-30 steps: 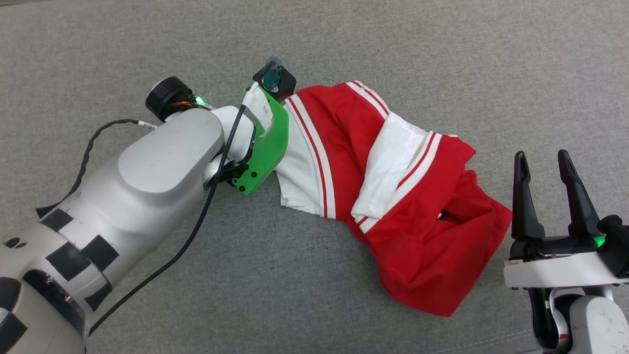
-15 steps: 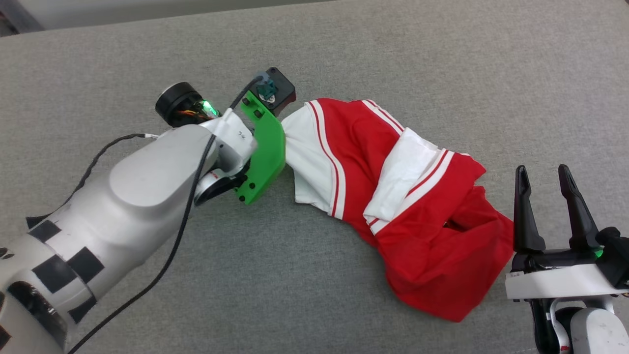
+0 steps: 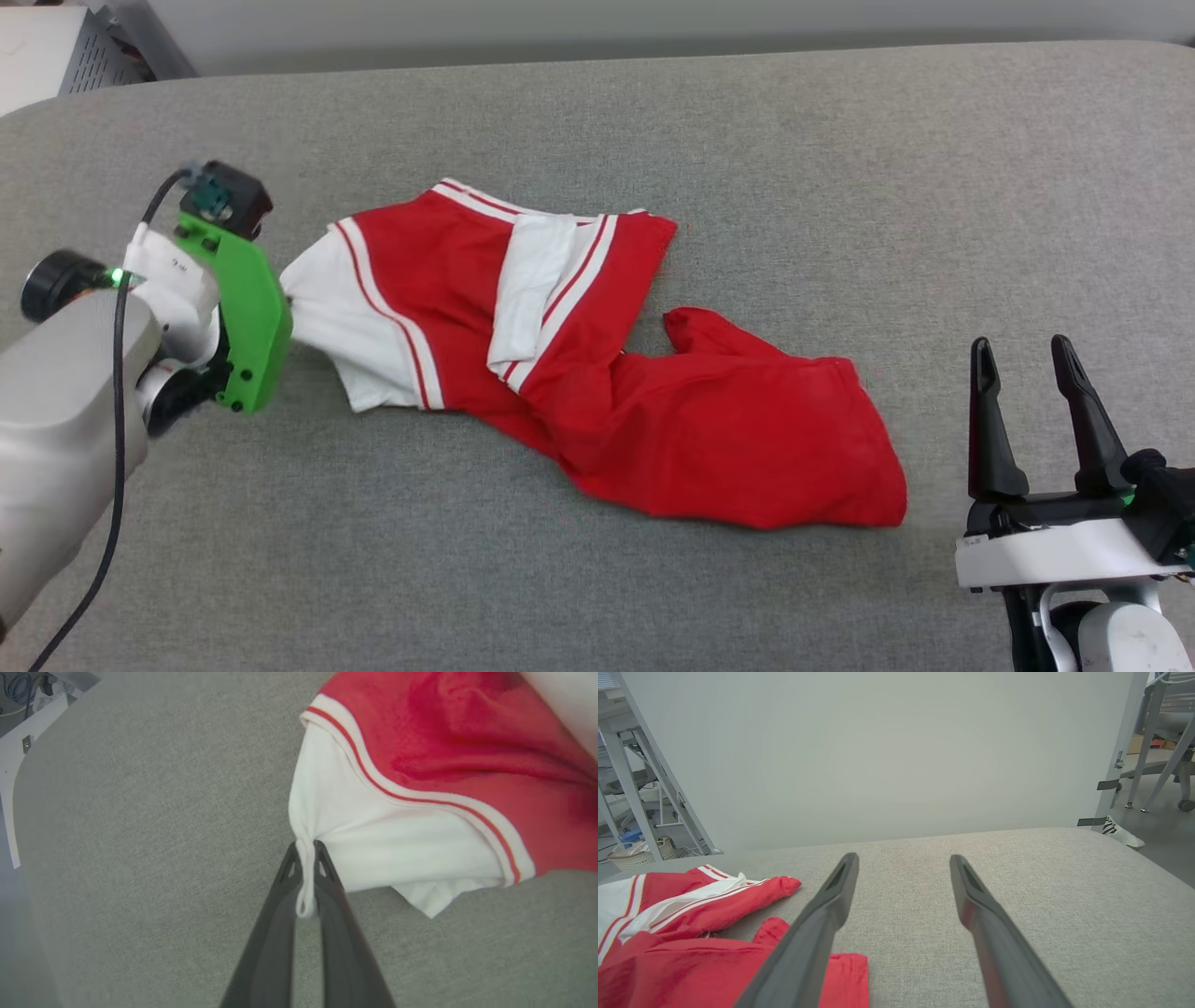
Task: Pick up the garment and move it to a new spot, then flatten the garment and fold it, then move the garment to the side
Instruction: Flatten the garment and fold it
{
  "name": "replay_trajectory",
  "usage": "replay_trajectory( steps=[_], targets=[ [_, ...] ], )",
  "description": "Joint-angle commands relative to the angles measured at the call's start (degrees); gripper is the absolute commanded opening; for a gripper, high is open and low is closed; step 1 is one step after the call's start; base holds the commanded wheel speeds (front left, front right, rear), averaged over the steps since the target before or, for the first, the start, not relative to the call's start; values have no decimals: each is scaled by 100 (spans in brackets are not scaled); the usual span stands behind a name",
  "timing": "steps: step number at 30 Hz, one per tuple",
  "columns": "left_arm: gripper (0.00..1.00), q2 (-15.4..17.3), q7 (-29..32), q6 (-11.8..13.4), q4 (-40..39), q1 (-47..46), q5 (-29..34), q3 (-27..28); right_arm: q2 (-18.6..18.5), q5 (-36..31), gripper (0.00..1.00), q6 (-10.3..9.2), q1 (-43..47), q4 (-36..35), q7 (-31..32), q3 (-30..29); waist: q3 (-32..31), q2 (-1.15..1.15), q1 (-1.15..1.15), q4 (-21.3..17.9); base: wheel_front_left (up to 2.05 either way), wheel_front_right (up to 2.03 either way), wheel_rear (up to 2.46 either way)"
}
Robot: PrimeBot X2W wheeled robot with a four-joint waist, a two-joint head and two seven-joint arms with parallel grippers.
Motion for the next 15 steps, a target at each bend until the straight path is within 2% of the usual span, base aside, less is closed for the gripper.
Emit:
replay_trajectory(
  steps=[1, 6, 7, 8, 11, 15],
  targets=[
    [0, 9, -25, 22, 167, 178, -118, 26, -3, -22, 100, -4, 32, 1, -26, 20, 18, 0, 0, -17, 0, 0, 0],
    [0, -127, -114, 14, 795, 572, -322, 30, -3, -50, 100, -4, 23, 0, -26, 21, 50, 0, 0, -77, 0, 0, 0],
    [9, -177, -168, 12, 882, 618, -343, 36, -3, -53, 100, -4, 29, 1, -26, 15, 43, 0, 0, -78, 0, 0, 0],
    [100, -240, -299, 14, 984, 646, -329, 44, -3, -55, 100, -4, 43, 4, -26, 3, 26, 0, 0, -73, 0, 0, 0],
    [100, -436, -826, 42, 1196, 670, -212, 71, -3, -59, 100, -4, 111, 19, -26, -36, -64, 0, 0, -31, 0, 0, 0],
    [100, -636, -2057, 251, 1351, 622, 99, 160, -3, -61, 100, -4, 199, 50, -26, -52, -269, 0, 0, 49, 0, 0, 0]
  ],
)
